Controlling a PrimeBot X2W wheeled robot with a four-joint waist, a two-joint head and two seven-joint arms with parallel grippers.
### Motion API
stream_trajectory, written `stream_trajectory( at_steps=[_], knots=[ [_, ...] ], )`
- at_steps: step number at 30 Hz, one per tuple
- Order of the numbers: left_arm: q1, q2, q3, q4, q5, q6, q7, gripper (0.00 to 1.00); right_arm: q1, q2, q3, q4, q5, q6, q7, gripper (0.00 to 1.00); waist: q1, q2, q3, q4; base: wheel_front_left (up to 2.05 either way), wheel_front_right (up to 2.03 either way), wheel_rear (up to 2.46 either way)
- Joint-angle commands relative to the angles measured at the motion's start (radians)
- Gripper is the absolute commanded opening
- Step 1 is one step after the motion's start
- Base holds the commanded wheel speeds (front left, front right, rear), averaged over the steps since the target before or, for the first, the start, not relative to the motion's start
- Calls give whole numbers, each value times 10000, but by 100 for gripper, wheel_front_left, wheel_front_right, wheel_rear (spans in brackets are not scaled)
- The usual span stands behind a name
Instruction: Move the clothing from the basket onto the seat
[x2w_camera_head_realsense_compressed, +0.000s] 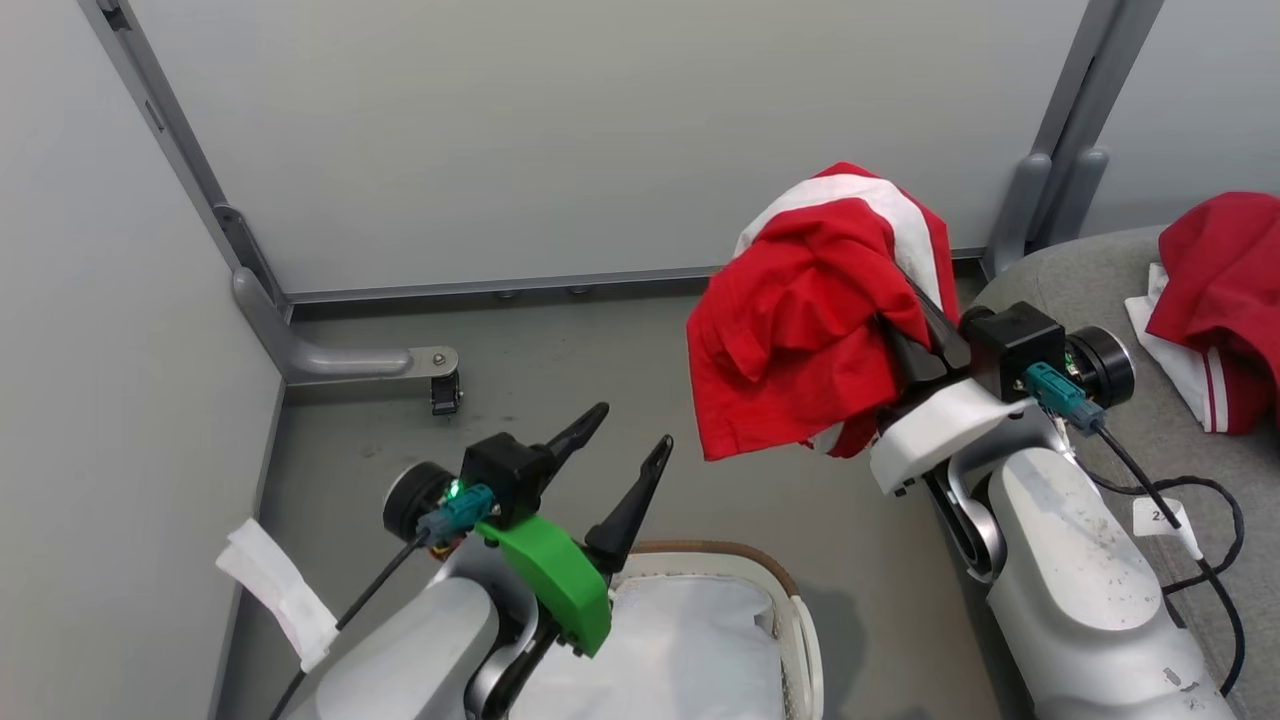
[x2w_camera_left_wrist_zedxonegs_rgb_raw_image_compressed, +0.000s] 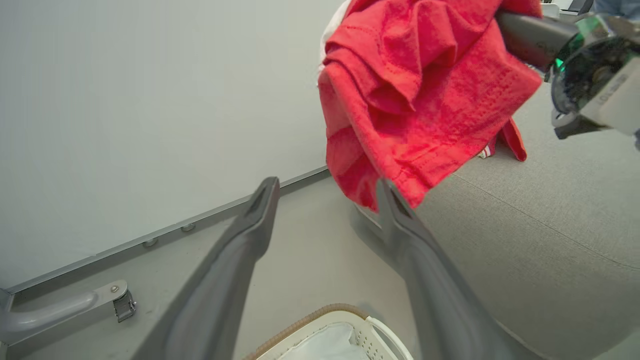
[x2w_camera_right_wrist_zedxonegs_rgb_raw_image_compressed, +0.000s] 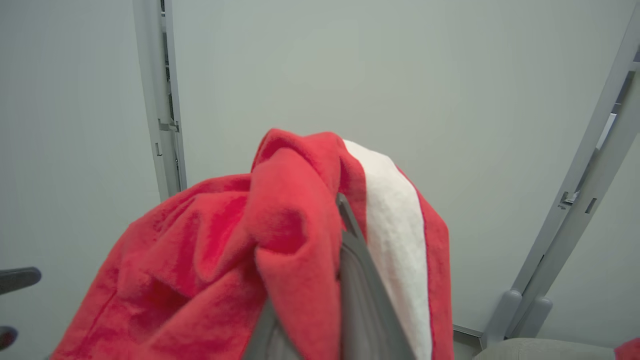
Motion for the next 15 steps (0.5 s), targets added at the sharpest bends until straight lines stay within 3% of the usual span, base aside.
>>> stream_trajectory(
  at_steps=[1,7,15],
  knots=[
    [282,-51,75,66,-24,-39,-89,100,157,-35,-86,0,-60,-14,-49,0,0,0,-12,-3,0,0,0],
    [1164,-254,586,26,48,35,-188,100,535,-34,-277,-21,-62,-14,-49,0,0,0,-84,-88,0,0,0],
    [2281,-384,1771,-829,957,56,-189,100,952,-38,-540,-79,23,-14,-49,0,0,0,-103,-305,0,0,0]
  ],
)
